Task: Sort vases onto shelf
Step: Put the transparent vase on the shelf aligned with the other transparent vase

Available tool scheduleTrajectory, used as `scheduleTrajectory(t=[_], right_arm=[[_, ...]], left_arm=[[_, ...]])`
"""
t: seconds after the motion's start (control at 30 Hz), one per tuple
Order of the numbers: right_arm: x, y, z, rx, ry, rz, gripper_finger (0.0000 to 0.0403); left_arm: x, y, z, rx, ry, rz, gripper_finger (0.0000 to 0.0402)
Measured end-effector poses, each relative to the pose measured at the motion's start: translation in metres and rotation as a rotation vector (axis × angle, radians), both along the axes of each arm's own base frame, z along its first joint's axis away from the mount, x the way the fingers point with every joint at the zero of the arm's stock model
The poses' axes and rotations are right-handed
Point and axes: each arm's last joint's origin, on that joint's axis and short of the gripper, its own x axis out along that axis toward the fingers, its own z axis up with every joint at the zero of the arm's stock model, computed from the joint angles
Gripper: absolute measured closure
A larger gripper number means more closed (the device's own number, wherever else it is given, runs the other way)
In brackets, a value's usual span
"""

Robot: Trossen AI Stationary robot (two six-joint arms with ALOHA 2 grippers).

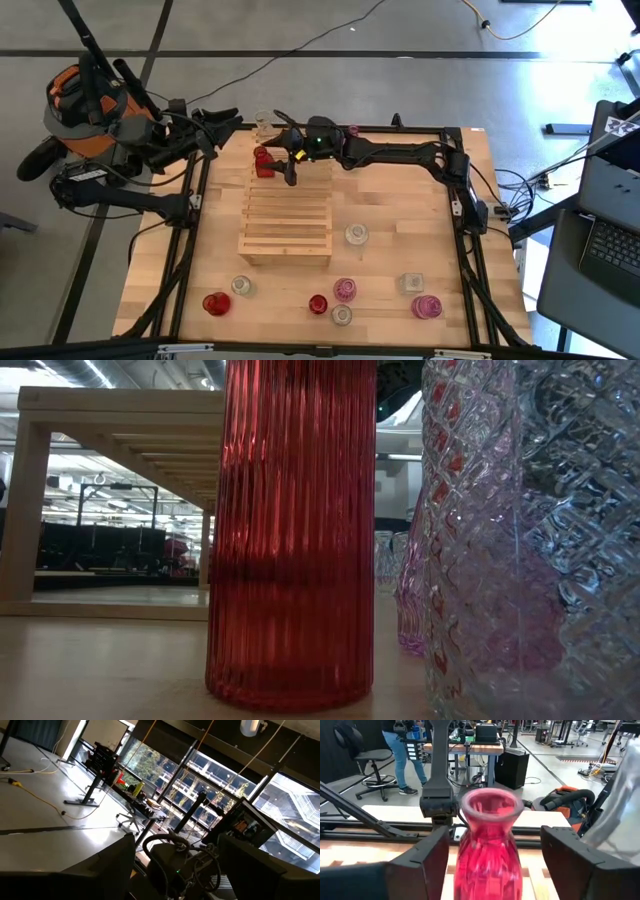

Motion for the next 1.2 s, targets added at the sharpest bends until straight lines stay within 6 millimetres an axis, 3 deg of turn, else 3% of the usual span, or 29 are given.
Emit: scheduleTrajectory(t=[0.27, 0.5, 0.63, 0.77, 0.97, 1.2], right_arm=[[0.003, -0.001, 0.051, -0.083, -0.088, -0.002, 0.0163], [-0.005, 0.003, 0.115, -0.166, -0.179, 0.037, 0.0171], [-0.023, 0.007, 0.149, -0.184, -0.057, 0.072, 0.0172], [-0.053, 0.017, 0.145, -0.176, 0.206, 0.085, 0.0172], [-0.112, 0.06, 0.136, -0.234, 0.731, 0.071, 0.0172], [-0.142, 0.111, 0.122, -0.346, 1.099, 0.003, 0.0172]], left_arm=[[0.0, 0.0, 0.0, 0.0, 0.0, 0.0, 0.0127], [0.0, 0.0, 0.0, 0.0, 0.0, 0.0, 0.0127], [0.0, 0.0, 0.0, 0.0, 0.0, 0.0, 0.0127], [0.0, 0.0, 0.0, 0.0, 0.0, 0.0, 0.0127], [0.0, 0.0, 0.0, 0.0, 0.001, 0.0, 0.0127], [0.0, 0.0, 0.0, 0.0, 0.0, 0.0, 0.0127]])
